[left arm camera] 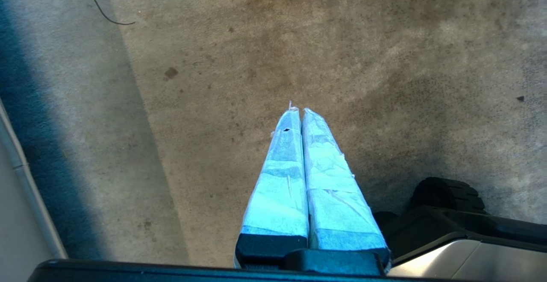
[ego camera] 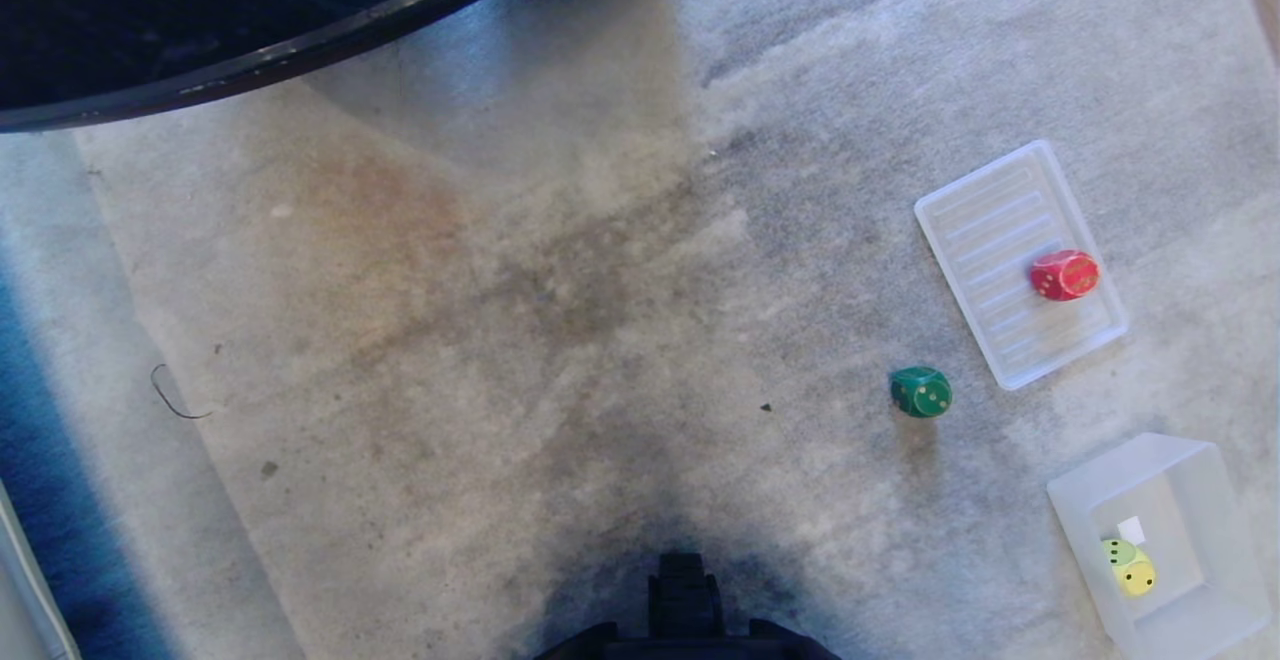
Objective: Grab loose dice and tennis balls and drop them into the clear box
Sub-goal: Pick up toys out of the box
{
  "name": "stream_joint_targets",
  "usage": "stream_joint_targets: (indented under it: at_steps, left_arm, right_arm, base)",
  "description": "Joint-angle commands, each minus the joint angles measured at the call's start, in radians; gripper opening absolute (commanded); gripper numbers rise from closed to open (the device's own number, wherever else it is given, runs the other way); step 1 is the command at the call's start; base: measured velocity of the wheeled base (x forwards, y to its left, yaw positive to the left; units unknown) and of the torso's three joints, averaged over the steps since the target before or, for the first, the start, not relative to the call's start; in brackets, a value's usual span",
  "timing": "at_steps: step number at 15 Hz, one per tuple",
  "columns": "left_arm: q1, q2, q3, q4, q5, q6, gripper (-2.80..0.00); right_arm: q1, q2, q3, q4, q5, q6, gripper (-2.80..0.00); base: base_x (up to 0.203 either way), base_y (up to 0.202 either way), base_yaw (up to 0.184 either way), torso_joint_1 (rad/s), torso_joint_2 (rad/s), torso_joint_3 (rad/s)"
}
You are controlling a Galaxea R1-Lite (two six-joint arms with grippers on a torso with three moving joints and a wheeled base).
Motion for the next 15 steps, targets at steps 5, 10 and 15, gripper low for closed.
stream_joint_targets:
  at_steps: [5,10,15]
  left_arm:
    - [0.000,0.000,0.000,-0.001,0.001,-0.003,-2.80]
    - [0.000,0.000,0.000,-0.001,0.001,-0.003,-2.80]
    - [0.000,0.000,0.000,-0.001,0.001,-0.003,-2.80]
  right_arm:
    - [-0.004,0.022,-0.083,0.016,-0.012,0.046,-2.80]
    - [-0.017,0.396,-0.402,0.175,-0.018,0.138,-2.80]
    - [-0.021,0.761,-0.459,0.132,-0.019,0.198,-2.80]
  base:
    - [0.000,0.000,0.000,0.000,0.00,0.000]
    - [0.000,0.000,0.000,0.000,0.00,0.000]
    - [0.000,0.000,0.000,0.000,0.00,0.000]
